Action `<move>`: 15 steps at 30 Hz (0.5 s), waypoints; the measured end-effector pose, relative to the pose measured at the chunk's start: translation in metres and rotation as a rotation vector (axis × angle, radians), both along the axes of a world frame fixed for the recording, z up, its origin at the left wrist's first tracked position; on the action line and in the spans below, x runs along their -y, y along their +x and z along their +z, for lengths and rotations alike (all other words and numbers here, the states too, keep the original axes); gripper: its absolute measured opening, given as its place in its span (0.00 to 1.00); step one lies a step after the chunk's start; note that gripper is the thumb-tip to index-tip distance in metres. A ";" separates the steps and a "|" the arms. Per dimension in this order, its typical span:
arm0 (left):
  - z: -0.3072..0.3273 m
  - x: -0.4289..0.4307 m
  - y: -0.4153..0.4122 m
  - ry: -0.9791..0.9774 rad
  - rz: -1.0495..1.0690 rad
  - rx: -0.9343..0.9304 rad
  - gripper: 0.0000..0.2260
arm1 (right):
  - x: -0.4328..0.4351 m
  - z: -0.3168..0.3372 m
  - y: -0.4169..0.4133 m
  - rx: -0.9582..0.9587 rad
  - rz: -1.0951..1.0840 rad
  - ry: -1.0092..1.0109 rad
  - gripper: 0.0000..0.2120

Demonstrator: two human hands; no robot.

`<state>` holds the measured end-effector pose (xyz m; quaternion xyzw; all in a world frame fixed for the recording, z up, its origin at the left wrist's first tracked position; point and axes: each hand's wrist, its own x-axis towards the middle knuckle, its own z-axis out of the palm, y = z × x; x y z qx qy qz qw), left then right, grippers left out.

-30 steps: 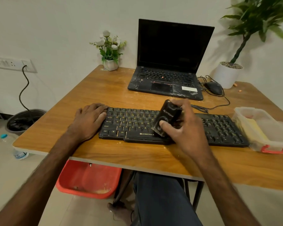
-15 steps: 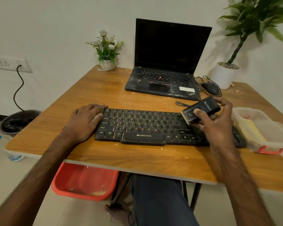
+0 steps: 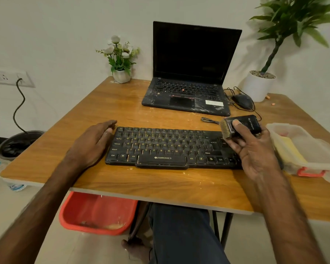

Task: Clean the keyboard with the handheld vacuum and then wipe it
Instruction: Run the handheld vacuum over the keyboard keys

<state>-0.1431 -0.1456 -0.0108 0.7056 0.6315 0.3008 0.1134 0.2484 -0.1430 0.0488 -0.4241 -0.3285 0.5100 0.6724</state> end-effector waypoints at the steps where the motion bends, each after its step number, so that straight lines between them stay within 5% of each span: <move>1: 0.000 0.000 0.000 0.001 0.001 -0.003 0.28 | 0.001 0.000 0.001 0.004 -0.003 0.001 0.38; 6: 0.002 0.002 0.002 0.026 0.009 -0.027 0.29 | 0.007 -0.008 0.004 0.004 -0.042 0.010 0.28; 15: 0.001 0.004 0.002 0.008 0.038 0.045 0.28 | 0.021 -0.025 -0.019 0.209 -0.028 0.092 0.26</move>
